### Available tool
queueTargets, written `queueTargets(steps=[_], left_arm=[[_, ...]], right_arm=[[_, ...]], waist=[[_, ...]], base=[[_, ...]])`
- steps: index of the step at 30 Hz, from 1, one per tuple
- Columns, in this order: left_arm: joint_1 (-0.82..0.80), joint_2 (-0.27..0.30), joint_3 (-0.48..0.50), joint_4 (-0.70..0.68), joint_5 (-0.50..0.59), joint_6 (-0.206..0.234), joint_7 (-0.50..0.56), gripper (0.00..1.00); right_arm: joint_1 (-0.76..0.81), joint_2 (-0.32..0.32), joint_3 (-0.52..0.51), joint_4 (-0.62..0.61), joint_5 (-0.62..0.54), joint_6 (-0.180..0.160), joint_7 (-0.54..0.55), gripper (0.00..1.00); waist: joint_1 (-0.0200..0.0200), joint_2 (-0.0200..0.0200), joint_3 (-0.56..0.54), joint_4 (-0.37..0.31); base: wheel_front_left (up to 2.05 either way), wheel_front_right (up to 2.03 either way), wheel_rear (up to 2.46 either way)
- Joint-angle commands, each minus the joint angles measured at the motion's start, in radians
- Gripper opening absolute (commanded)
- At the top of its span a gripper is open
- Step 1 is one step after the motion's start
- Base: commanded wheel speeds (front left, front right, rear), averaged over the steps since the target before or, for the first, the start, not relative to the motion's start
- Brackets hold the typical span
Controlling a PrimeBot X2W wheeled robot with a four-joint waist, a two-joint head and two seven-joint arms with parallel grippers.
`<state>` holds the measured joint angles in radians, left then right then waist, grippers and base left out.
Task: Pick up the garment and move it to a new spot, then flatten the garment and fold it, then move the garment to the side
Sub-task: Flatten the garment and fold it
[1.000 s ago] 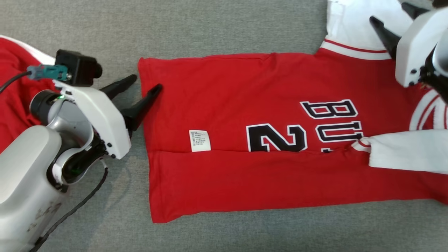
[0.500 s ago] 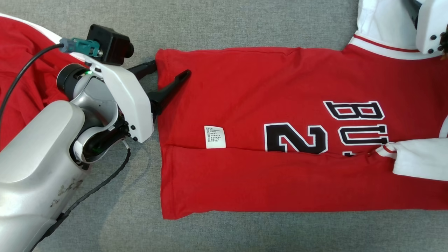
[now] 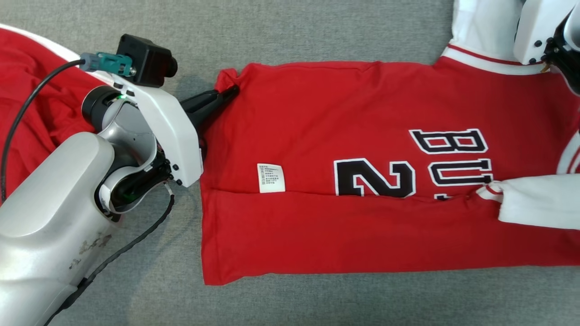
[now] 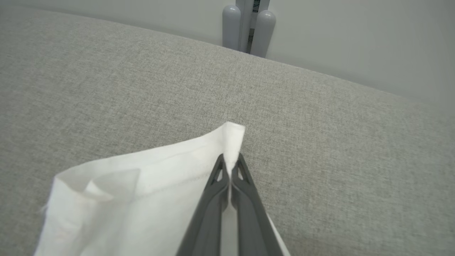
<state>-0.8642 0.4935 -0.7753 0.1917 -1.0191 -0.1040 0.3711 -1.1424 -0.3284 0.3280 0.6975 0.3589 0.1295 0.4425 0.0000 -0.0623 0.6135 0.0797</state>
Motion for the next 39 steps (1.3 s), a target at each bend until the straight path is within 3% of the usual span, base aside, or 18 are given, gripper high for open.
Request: queueTargets(steps=[1,12,22,25,31,39], left_arm=[[0.022,0.005,0.004,0.002,-0.007,0.004,-0.010,0.00],[0.095,0.066,0.081,-0.094,-0.028,0.050,-0.103,0.00],[0.294,0.133,0.131,-0.225,-0.059,0.128,-0.206,0.00],[0.377,0.149,0.143,-0.252,-0.079,0.140,-0.245,0.00],[0.489,0.151,0.150,-0.287,-0.092,0.140,-0.319,0.00],[0.628,0.144,0.140,-0.248,-0.056,0.118,-0.458,0.00]], right_arm=[[0.000,-0.016,0.006,-0.013,0.030,0.002,-0.025,0.00],[0.097,-0.114,0.009,-0.197,0.156,0.001,-0.171,0.00],[0.488,-0.185,-0.085,-0.522,0.211,0.001,-0.227,0.00],[0.673,-0.176,-0.155,-0.629,0.202,0.001,-0.225,0.00],[0.900,-0.113,-0.209,-0.750,0.187,0.001,-0.218,0.00],[1.011,-0.050,-0.200,-0.737,0.167,0.001,-0.238,0.00]], waist=[[0.0000,0.0000,-0.017,-0.016],[0.0000,0.0000,-0.084,-0.083],[0.0000,0.0000,-0.206,-0.137],[0.0000,0.0000,-0.248,-0.155],[0.0000,0.0000,-0.291,-0.184],[0.0000,0.0000,-0.304,-0.212]], base=[[0.00,0.00,0.00],[0.00,0.00,0.00],[0.00,0.00,0.00],[0.00,0.00,0.00],[0.00,0.00,0.00],[0.00,0.00,0.00]])
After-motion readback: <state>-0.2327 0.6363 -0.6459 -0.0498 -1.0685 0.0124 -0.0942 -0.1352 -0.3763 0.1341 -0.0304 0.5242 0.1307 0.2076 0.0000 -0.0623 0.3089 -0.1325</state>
